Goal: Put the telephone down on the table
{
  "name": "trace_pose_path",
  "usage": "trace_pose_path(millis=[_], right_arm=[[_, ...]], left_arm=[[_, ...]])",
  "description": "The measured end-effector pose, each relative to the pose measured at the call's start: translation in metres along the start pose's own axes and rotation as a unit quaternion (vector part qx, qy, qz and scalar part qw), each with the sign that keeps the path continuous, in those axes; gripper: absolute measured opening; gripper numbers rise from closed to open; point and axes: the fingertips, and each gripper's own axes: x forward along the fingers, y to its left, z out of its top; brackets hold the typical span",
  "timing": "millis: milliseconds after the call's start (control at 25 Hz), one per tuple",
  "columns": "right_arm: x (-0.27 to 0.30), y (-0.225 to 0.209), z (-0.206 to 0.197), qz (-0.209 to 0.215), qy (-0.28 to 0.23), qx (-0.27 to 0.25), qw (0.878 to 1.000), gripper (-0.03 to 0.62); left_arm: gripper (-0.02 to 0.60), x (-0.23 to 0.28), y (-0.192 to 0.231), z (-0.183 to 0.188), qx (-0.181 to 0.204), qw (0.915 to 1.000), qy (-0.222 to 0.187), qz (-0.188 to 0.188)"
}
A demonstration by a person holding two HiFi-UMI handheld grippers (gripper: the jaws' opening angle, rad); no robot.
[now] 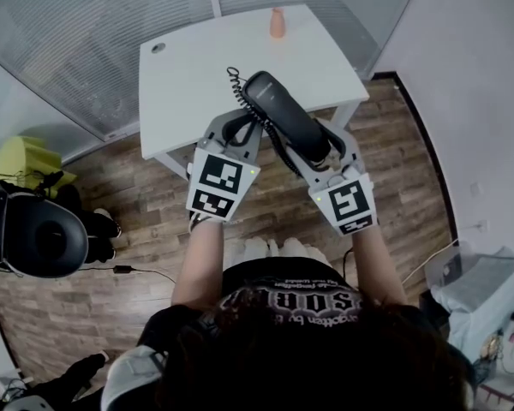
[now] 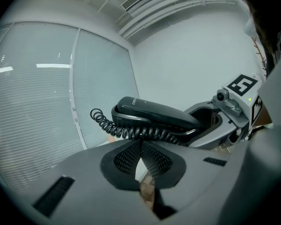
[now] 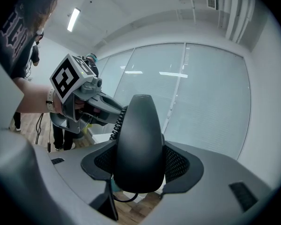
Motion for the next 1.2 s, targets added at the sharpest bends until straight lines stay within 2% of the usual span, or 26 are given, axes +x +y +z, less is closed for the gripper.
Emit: trace_pose_path(millis=[400, 760, 1200], right_arm=[[0.027, -0.027, -0.014, -0.017, 0.012, 0.02, 1.0, 0.279], [0.055, -0.048, -0.027, -0.048, 0.029, 0.022, 0.998, 0.279], [0.127, -0.105, -0.034, -0.089, 0.055, 0.035, 0.994, 0.279]], left_arm=[[0.002, 0.042, 0.017, -0.004, 0.001, 0.9998, 0.009, -0.018], [0.002, 0.079, 0.035, -0.011, 0.001, 0.9986, -0.004, -0.052], [0.002, 0.157, 0.092, -0.007, 0.007, 0.9948, -0.004, -0.102]])
